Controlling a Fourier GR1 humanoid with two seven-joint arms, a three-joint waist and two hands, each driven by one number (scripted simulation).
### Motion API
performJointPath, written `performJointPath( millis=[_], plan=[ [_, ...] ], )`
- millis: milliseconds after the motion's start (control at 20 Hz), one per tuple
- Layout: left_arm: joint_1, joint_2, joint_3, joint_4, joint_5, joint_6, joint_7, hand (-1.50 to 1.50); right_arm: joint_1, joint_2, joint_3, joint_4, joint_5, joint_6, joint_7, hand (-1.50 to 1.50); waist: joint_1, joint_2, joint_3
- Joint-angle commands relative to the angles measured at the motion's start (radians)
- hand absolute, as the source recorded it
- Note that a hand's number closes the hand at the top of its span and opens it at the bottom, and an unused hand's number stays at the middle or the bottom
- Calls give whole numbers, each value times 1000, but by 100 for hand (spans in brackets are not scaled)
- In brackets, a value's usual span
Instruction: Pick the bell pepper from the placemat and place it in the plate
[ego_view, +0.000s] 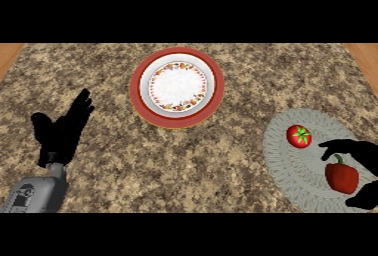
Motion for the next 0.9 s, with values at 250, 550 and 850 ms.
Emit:
performJointPath(
  millis=[250,550,850],
  plan=[
    [28,-8,28,9,-20,-49,-23,0,69,95,-14,-59,27,-24,-19,150,-5,3,6],
    [15,-35,13,-2,-36,-20,-11,0,-31,310,135,-279,106,-83,160,150,11,-4,3],
    [-43,-38,-26,19,-40,-64,-2,0,-239,626,386,-308,258,-123,339,150,122,8,0]
  ],
)
